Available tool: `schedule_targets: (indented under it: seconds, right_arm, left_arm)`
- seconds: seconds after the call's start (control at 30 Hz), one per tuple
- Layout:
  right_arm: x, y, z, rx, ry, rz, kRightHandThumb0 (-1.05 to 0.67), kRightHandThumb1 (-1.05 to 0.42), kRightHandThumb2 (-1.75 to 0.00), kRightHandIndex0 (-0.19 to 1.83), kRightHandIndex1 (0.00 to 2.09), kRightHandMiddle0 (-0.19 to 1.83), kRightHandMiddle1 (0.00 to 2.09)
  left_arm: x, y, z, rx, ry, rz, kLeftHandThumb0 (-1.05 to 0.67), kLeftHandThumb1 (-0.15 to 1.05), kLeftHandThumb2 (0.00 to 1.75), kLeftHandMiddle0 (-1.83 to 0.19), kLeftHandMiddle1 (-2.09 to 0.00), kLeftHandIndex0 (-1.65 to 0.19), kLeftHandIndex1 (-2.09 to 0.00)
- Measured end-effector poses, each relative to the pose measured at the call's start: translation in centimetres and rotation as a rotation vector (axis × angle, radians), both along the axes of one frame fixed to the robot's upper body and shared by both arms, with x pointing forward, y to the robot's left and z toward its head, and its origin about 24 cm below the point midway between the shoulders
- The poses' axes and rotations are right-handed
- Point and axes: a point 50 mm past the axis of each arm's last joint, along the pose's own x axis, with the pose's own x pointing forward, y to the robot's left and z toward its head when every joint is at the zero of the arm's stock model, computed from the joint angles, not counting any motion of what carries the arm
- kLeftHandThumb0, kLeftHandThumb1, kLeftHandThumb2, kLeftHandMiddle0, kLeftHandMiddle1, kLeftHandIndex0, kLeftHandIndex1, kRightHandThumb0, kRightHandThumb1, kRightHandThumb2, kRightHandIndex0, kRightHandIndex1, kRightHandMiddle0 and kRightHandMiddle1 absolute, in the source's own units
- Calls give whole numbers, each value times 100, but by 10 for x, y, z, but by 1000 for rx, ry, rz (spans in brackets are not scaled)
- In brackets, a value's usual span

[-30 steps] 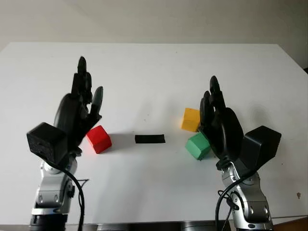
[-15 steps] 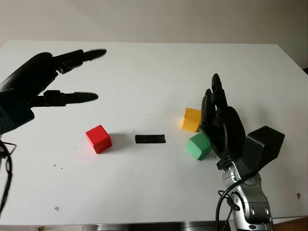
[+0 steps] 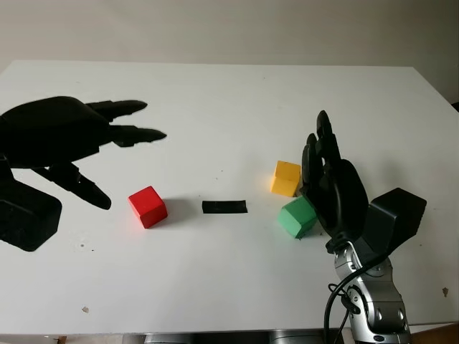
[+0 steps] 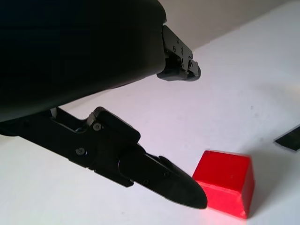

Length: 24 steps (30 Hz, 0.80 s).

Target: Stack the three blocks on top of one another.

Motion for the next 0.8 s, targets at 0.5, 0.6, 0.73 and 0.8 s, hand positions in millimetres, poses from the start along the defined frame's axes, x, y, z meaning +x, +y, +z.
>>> schedule_targets:
  seconds: [0.5,0.6,0.73,0.8]
  right_arm:
    - [-2,-1,-3,-15,14,0,-77,-105,-64,-19,0,-19,0]
    - [-2,-1,-4,-15,17,0,-76,-105,-64,-19,0,-19,0]
    - [-3,-1,-5,-15,21,-1,-77,-105,-64,-19,0,-19,0]
    - [-3,-1,-5,-15,22,-1,-77,-105,-64,-19,0,-19,0]
  left_arm:
    - [5,-11,-30,54,-15,-85,-59,85,6,7,-5,-28,-7]
    - [6,-14,-37,85,-12,-103,-60,87,7,9,-5,-29,-7]
    - [6,-16,-43,85,-4,-120,-58,87,6,7,-6,-34,-9]
    - [5,-16,-47,86,8,-124,-57,89,6,8,-5,-34,-8]
